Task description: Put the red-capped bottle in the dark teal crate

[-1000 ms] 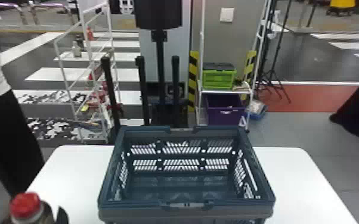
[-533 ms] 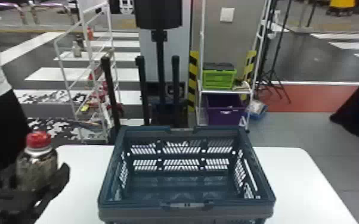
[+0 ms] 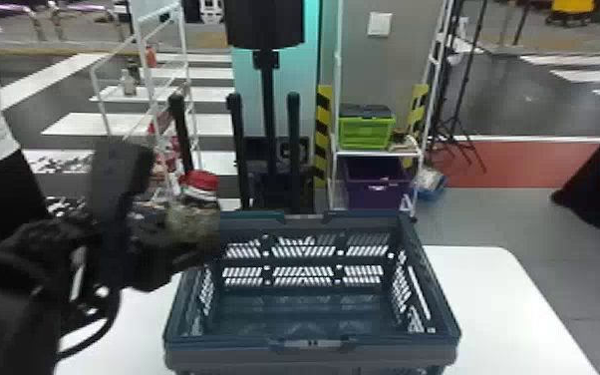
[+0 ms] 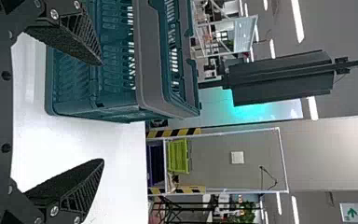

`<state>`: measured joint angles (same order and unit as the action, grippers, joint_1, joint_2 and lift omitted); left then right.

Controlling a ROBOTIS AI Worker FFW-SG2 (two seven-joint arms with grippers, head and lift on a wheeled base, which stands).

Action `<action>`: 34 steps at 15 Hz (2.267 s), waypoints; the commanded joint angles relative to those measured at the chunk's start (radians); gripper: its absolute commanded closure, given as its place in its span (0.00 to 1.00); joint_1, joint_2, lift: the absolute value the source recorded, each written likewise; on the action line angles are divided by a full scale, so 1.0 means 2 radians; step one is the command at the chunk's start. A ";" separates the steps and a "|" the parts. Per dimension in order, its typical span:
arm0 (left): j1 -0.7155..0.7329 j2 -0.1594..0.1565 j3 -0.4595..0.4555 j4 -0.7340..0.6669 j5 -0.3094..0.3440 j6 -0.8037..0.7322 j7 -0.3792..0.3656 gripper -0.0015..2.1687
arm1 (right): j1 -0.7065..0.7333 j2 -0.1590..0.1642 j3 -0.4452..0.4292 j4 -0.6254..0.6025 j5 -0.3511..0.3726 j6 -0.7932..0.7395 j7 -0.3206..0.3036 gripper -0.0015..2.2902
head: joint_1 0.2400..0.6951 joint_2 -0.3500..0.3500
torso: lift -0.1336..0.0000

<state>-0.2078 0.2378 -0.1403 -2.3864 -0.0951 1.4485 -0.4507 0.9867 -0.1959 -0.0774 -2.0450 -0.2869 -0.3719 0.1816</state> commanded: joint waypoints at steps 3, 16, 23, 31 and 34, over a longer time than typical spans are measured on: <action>-0.132 0.008 -0.115 0.185 -0.031 0.009 -0.088 0.86 | -0.002 0.002 -0.002 0.005 -0.001 0.000 0.000 0.07 | 0.57 0.50 | 1.00; -0.286 -0.116 -0.247 0.721 -0.152 -0.344 -0.246 0.86 | -0.007 0.012 0.000 0.024 -0.001 -0.008 0.000 0.07 | 0.57 0.50 | 1.00; -0.293 -0.120 -0.273 0.805 -0.192 -0.412 -0.253 0.86 | -0.012 0.015 0.002 0.028 0.001 -0.009 0.000 0.07 | 0.57 0.50 | 1.00; -0.260 -0.110 -0.296 0.726 -0.194 -0.356 -0.209 0.00 | -0.016 0.015 0.003 0.030 0.001 -0.005 0.000 0.07 | 0.57 0.50 | 1.00; -0.231 -0.097 -0.273 0.633 -0.195 -0.298 -0.183 0.01 | -0.019 0.007 0.003 0.031 0.000 0.000 0.000 0.07 | 0.57 0.50 | 1.00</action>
<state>-0.6981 0.0312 -0.7095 -1.0279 -0.4841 0.7989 -0.8331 0.9519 -0.1734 -0.0721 -1.9829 -0.2868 -0.3782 0.1825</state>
